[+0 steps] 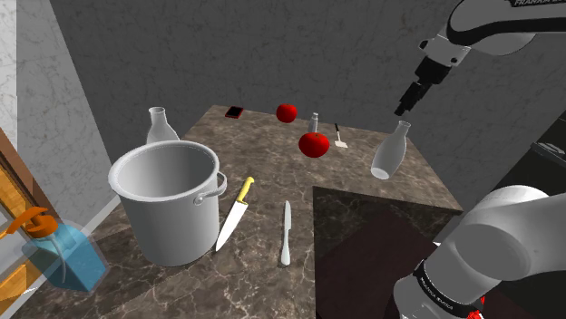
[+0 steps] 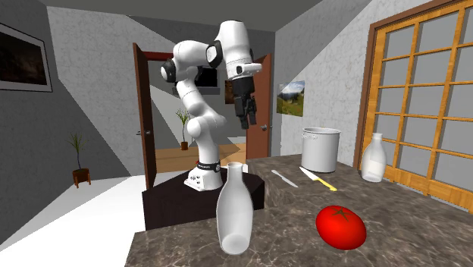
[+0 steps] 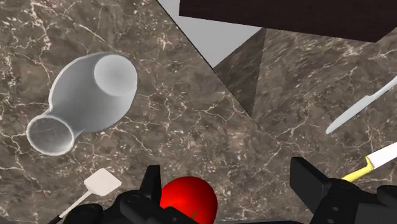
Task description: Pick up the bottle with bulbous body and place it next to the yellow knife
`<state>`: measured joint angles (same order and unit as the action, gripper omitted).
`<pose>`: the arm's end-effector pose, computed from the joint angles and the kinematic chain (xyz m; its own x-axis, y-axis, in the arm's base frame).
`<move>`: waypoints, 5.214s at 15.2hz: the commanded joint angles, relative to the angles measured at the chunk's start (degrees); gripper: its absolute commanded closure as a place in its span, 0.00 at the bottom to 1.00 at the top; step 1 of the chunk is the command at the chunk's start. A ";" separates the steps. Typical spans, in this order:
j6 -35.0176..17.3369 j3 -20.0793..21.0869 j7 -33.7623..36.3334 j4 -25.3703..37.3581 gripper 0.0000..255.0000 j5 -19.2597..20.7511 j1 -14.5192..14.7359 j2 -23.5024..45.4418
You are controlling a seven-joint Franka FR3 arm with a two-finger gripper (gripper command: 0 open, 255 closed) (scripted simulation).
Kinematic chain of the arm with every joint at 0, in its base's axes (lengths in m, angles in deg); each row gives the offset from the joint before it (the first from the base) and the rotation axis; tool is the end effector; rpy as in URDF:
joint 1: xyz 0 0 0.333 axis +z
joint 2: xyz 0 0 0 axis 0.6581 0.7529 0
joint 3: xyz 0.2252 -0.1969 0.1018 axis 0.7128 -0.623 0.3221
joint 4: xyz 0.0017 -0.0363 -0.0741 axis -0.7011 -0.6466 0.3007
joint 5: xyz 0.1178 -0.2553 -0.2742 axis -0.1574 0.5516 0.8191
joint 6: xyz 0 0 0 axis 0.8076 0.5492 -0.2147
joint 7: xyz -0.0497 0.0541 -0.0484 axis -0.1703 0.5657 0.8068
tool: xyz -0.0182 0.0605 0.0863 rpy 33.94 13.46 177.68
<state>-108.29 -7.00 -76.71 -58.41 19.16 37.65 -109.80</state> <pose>0.3165 -0.2167 0.5375 0.9725 0.1471 0.1803 0.1528 -0.9881 -0.0180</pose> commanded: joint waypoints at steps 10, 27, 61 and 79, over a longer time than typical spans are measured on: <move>-8.24 -17.39 -20.16 8.22 0.00 -1.05 3.47 18.26; -15.70 -22.99 -27.12 7.49 0.00 -6.08 5.83 26.85; 2.29 -18.71 -23.17 21.20 1.00 -3.02 5.09 21.37; 16.10 -18.07 -23.36 36.55 1.00 -4.65 6.12 23.30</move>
<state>-93.19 -25.15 -100.10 -22.92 14.58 43.71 -86.58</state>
